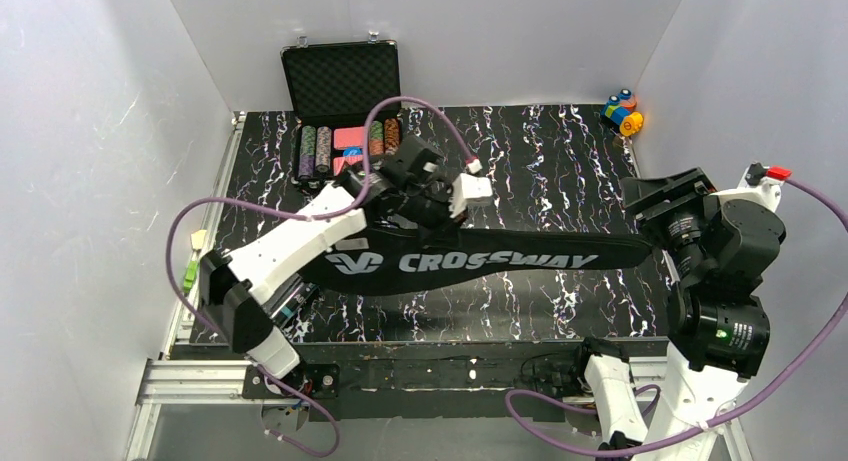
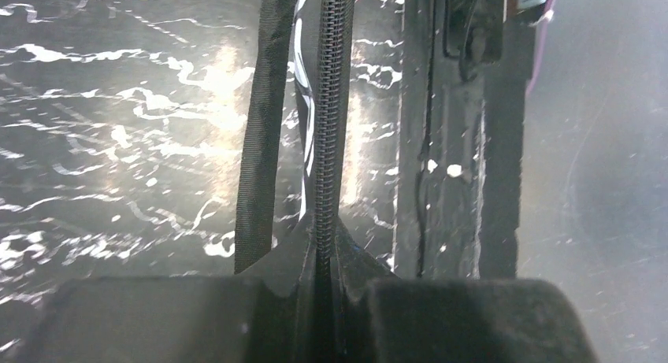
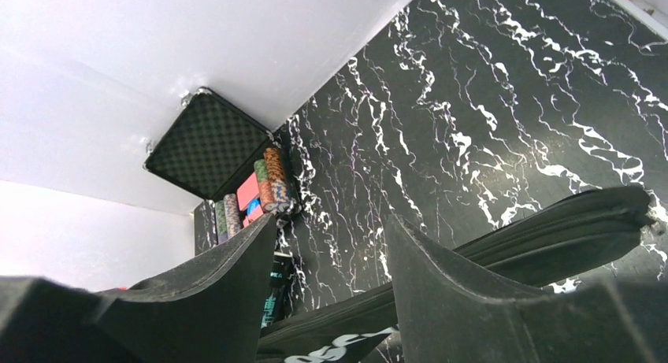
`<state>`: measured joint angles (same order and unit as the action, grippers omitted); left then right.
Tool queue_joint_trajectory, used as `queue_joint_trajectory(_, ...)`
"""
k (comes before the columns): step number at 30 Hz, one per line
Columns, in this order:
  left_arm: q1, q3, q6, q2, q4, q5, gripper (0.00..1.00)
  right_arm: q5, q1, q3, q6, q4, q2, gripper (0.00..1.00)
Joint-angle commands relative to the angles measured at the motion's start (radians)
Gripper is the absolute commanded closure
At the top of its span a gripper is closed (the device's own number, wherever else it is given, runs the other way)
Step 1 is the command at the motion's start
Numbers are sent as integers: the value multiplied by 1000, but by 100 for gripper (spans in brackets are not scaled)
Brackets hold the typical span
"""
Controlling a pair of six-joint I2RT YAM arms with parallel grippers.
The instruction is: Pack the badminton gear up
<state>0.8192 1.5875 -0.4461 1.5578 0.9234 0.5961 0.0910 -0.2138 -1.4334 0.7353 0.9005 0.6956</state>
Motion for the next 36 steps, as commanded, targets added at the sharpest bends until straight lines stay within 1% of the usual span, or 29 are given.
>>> queue_joint_trajectory(1, 56, 71, 200, 68, -165, 65, 100, -2, -3, 40, 7, -26, 2, 38)
queue_joint_trajectory(5, 71, 120, 285, 192, -232, 82, 100, 10, -3, 73, 11, -39, -5, 38)
queue_joint_trajectory(9, 71, 180, 288, 311, -222, 133, 100, 26, -3, 109, 13, -52, -6, 38)
queue_joint_trajectory(13, 70, 238, 243, 400, -181, 161, 100, 38, -3, 151, 13, -70, -10, 38)
queue_joint_trajectory(15, 64, 286, 192, 449, -148, 175, 100, 43, -2, 173, 15, -85, -11, 38)
queue_joint_trajectory(17, 61, 366, 134, 528, -82, 173, 98, 49, -2, 195, 17, -98, -13, 38)
queue_joint_trajectory(19, 50, 484, 89, 595, -14, 171, 97, 52, -2, 209, 21, -112, -10, 38)
queue_joint_trajectory(23, 14, 566, 33, 656, -13, 146, 94, 49, -3, 227, 21, -126, -4, 38)
queue_joint_trajectory(26, 1, 598, -55, 668, -5, 98, 82, 52, -3, 238, 21, -131, 0, 38)
queue_joint_trajectory(27, 0, 601, -78, 666, 3, 86, 76, 52, -3, 241, 20, -132, 1, 38)
queue_joint_trajectory(28, 0, 597, -100, 661, 14, 73, 64, 53, -3, 245, 20, -133, 3, 38)
queue_joint_trajectory(29, 0, 583, -107, 652, 13, 65, 47, 55, -3, 249, 21, -135, 4, 38)
queue_joint_trajectory(31, 0, 544, -127, 616, 5, 55, 41, 56, -3, 263, 19, -138, 8, 37)
queue_joint_trajectory(32, 0, 522, -130, 594, -7, 46, 35, 56, -3, 268, 16, -140, 12, 37)
queue_joint_trajectory(33, -1, 497, -135, 575, -16, 33, 21, 56, -2, 274, 11, -140, 16, 35)
queue_joint_trajectory(34, -3, 484, -137, 551, -23, 20, 4, 56, -2, 279, 4, -140, 22, 34)
queue_joint_trajectory(35, -9, 472, -132, 527, -34, 11, 2, 56, -3, 285, -3, -141, 27, 33)
queue_joint_trajectory(36, -18, 460, -122, 505, -42, 6, 2, 53, -3, 292, -11, -144, 32, 31)
